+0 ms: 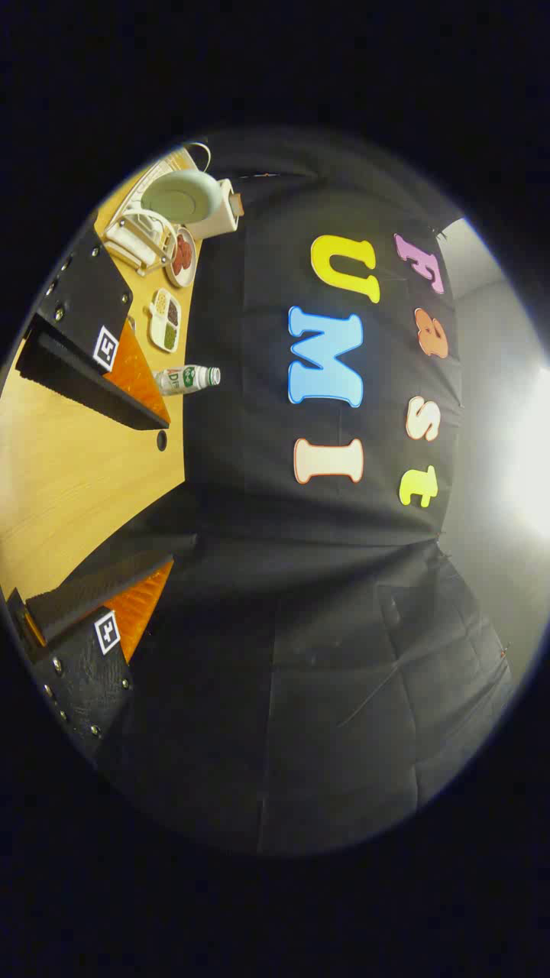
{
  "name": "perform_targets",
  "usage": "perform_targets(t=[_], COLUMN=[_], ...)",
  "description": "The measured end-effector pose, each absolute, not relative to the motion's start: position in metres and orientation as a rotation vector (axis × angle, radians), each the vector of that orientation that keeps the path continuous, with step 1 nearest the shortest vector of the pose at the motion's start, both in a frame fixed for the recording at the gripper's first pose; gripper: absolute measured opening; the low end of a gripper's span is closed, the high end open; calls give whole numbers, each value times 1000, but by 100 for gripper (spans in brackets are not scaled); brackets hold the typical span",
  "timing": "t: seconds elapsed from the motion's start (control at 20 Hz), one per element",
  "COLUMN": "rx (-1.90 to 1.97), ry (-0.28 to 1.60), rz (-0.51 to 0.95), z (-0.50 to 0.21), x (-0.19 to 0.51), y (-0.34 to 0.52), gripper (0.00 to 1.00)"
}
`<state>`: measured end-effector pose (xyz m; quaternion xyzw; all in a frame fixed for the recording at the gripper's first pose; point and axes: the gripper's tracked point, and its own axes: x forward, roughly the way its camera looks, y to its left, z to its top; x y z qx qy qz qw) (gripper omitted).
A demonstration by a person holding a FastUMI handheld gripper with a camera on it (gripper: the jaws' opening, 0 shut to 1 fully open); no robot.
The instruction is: Take the plate from the dish rack, then take the spoon from the basket and place it into the plate.
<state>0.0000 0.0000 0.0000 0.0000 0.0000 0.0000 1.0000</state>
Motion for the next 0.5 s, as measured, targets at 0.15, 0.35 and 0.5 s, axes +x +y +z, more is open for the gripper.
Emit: perform_targets(t=[0.15,0.35,0.5], rx=[9,47,60], ry=[-10,-10,3], rz=[83,173,211], z=[21,43,52], x=[-27,-47,-51], y=[45,117,180], gripper=[98,98,98])
